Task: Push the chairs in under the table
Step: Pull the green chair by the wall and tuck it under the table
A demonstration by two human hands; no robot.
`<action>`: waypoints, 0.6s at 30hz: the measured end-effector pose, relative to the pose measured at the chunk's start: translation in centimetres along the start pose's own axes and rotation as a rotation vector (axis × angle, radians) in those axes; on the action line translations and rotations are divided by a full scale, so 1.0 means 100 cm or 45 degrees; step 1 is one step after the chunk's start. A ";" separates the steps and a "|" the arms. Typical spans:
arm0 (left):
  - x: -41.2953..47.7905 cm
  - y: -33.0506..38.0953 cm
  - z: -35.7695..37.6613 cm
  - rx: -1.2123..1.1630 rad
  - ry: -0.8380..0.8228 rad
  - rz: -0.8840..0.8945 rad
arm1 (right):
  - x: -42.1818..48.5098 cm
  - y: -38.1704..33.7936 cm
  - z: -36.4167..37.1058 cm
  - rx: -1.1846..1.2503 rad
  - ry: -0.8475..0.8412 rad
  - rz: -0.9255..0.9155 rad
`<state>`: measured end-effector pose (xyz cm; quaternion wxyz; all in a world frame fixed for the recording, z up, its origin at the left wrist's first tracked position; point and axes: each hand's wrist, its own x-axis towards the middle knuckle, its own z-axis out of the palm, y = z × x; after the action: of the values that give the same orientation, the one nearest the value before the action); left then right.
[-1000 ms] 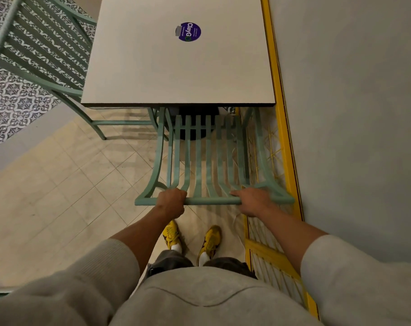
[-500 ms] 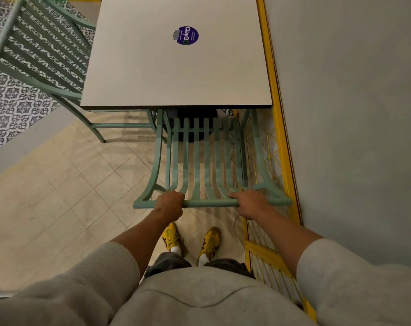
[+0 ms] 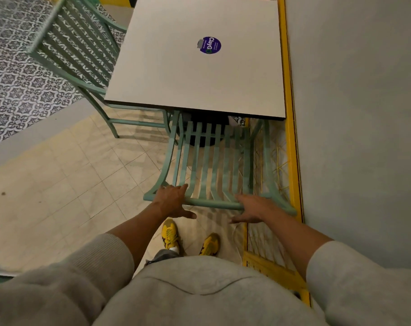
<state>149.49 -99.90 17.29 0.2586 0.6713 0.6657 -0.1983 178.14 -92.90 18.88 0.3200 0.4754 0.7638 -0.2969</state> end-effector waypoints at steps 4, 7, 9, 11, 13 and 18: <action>-0.017 -0.020 -0.014 0.008 -0.014 -0.021 | 0.000 -0.014 -0.022 -0.074 -0.037 -0.110; -0.035 -0.037 -0.016 -0.059 0.068 -0.083 | 0.005 -0.037 -0.039 -0.122 -0.058 -0.171; -0.046 -0.050 -0.011 -0.109 0.158 -0.148 | 0.007 -0.058 -0.051 -0.187 -0.051 -0.224; -0.058 -0.063 -0.008 -0.160 0.196 -0.204 | 0.012 -0.077 -0.059 -0.219 -0.034 -0.266; -0.071 -0.080 -0.007 -0.184 0.184 -0.286 | 0.018 -0.098 -0.066 -0.263 -0.026 -0.295; -0.093 -0.134 -0.008 -0.236 0.106 -0.440 | 0.026 -0.164 -0.082 -0.359 -0.011 -0.396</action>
<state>135.78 -107.06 22.44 0.2538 0.5280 0.7965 -0.1497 160.53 -91.40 24.33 0.3370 0.3009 0.8607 -0.2350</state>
